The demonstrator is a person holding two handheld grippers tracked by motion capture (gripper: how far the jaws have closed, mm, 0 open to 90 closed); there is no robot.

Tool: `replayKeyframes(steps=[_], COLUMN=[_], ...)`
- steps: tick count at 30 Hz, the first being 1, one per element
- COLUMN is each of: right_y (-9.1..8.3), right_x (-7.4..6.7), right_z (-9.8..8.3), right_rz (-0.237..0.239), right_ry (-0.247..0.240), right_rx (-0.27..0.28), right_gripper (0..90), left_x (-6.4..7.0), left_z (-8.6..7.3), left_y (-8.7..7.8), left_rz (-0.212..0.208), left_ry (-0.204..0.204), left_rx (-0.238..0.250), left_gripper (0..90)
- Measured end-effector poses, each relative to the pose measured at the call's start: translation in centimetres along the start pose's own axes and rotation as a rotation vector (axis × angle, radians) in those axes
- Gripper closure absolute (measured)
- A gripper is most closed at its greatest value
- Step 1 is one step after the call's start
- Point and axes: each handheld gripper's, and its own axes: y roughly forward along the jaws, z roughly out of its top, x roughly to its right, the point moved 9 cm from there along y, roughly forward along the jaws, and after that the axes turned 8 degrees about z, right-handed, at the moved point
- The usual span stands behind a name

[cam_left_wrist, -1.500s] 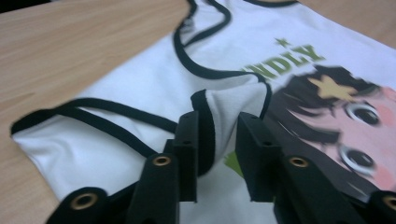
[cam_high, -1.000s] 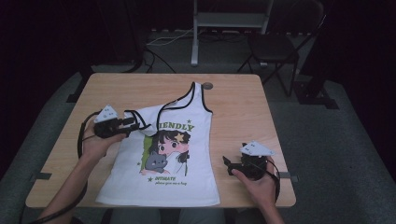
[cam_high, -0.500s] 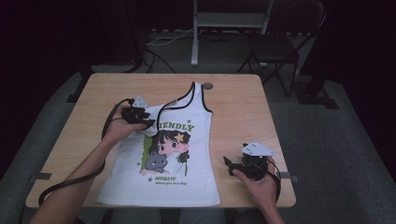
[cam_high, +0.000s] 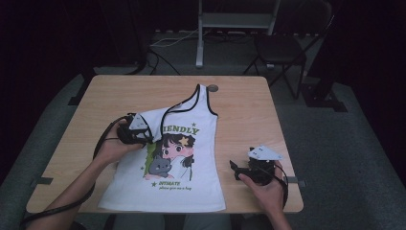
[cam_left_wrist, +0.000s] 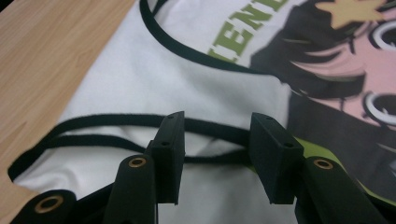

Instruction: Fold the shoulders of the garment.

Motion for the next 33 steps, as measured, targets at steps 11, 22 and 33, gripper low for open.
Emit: replayKeyframes(steps=[11, 22, 33], right_y=[0.0, 0.0, 0.0], right_x=[0.1, 0.2, 0.3], right_z=[0.0, -0.1, 0.0], right_rz=[-0.001, 0.001, -0.001], right_ry=[0.009, 0.013, 0.018], right_rx=[0.002, 0.002, 0.002], right_gripper=[12.4, 12.4, 12.4], left_x=[-2.3, -2.8, 0.6], left_z=[1.6, 4.2, 2.0], left_y=[-0.9, 0.8, 1.0], left_rz=[-0.025, -0.002, -0.008], left_ry=[-0.161, -0.129, 0.004], left_rx=[0.098, 0.067, 0.024], left_gripper=[54.3, 52.6, 52.6])
